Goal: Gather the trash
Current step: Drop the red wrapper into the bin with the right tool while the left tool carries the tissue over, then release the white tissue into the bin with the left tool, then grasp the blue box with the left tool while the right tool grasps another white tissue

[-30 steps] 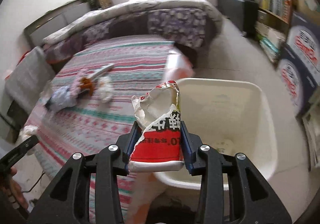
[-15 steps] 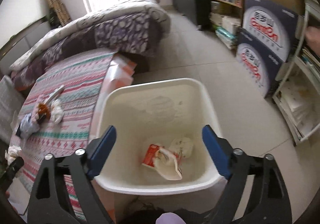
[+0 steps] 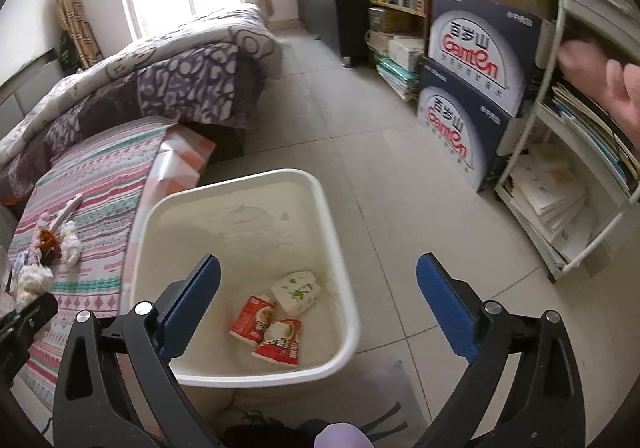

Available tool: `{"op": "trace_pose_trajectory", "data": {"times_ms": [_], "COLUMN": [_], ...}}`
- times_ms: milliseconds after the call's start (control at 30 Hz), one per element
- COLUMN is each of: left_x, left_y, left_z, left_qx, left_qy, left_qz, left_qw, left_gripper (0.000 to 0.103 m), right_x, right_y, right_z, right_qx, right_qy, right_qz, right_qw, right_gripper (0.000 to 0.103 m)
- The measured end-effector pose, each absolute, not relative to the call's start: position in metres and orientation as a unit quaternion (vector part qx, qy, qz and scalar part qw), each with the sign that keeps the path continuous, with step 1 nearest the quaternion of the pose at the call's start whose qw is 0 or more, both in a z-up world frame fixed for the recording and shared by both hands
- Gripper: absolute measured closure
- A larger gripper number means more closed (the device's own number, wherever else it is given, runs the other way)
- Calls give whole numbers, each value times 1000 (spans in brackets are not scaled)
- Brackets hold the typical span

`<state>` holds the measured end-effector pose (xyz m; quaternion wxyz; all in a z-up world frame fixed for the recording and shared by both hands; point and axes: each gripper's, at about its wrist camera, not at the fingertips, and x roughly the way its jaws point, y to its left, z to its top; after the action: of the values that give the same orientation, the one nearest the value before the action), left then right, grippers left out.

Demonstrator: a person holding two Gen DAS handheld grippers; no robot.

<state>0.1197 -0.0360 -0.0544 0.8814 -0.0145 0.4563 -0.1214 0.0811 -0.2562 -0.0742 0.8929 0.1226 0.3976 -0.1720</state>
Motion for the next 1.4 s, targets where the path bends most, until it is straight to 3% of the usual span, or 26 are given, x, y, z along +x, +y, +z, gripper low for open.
{"op": "trace_pose_trajectory", "data": {"times_ms": [400,433,500,600,767,1133,1400], "left_x": [139,140,142,142,145,161,159], "left_y": [-92,-94,-97,-95,-80,24,166], "left_z": [-55,-55,-55,-56,-62,-74,-54], "left_qx": [-16,-17,-23,-29,-36,-86,-242], "left_qy": [471,472,474,472,479,486,437], "left_qz": [-164,-167,-169,-167,-150,23,158], "left_qw": [867,865,864,865,864,870,852], "left_gripper": [69,67,49,39,36,31,29], "right_x": [72,73,74,75,79,90,102], "right_y": [-286,-286,-286,-285,-280,-251,-215], "right_z": [-82,-82,-81,-82,-86,-92,-99], "right_qx": [145,146,145,144,146,131,103], "right_qy": [402,402,402,404,414,431,454], "right_qz": [-201,-201,-200,-199,-194,-163,-128], "right_qw": [881,881,882,881,877,878,876], "right_gripper": [8,8,8,7,7,7,7]}}
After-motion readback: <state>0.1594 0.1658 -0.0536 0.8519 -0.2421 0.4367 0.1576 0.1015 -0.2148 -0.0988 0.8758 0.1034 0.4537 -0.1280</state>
